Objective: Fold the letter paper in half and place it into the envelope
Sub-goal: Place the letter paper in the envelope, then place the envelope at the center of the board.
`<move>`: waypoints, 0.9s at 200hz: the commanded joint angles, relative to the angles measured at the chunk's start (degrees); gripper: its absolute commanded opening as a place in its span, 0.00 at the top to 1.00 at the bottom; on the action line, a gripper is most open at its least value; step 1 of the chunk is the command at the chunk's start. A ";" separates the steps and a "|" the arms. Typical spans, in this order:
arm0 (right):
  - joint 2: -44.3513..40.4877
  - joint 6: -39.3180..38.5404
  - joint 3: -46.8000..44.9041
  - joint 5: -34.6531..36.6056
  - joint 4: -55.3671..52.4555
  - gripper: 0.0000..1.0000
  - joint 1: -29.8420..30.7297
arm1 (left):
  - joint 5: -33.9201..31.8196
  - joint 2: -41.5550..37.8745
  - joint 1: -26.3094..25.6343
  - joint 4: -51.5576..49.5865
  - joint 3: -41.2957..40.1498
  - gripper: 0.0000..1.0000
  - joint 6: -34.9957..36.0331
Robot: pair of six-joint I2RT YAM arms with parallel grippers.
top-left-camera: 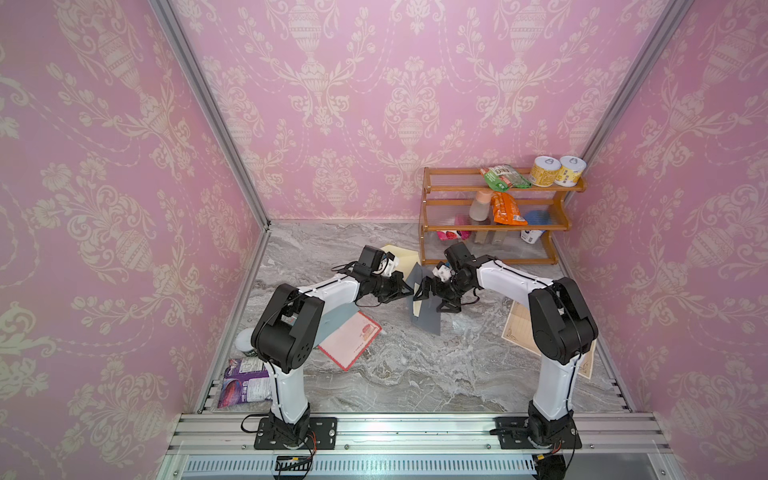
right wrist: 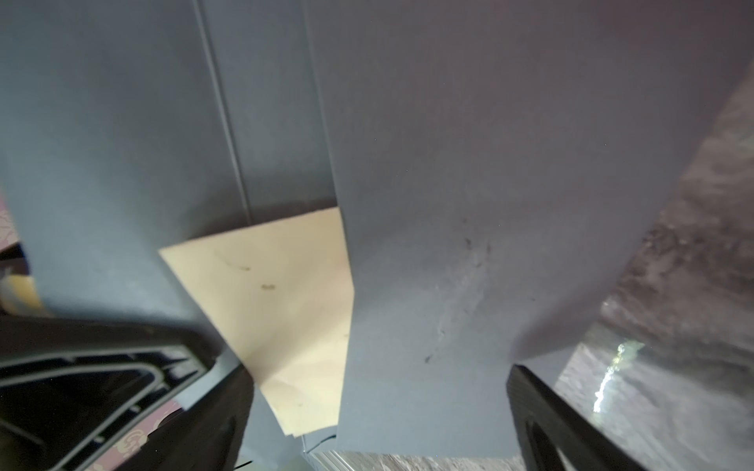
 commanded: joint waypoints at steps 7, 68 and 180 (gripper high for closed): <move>0.72 -2.18 2.81 2.46 -3.21 0.00 1.07 | 2.56 1.05 0.10 0.50 1.82 1.00 -0.39; 5.32 -2.00 9.71 14.21 -13.05 0.00 0.08 | 3.57 0.24 0.10 -2.06 2.91 1.00 0.94; 4.84 -3.35 15.45 13.31 -17.09 0.00 -0.78 | 1.56 0.48 0.23 -3.67 3.77 1.00 0.56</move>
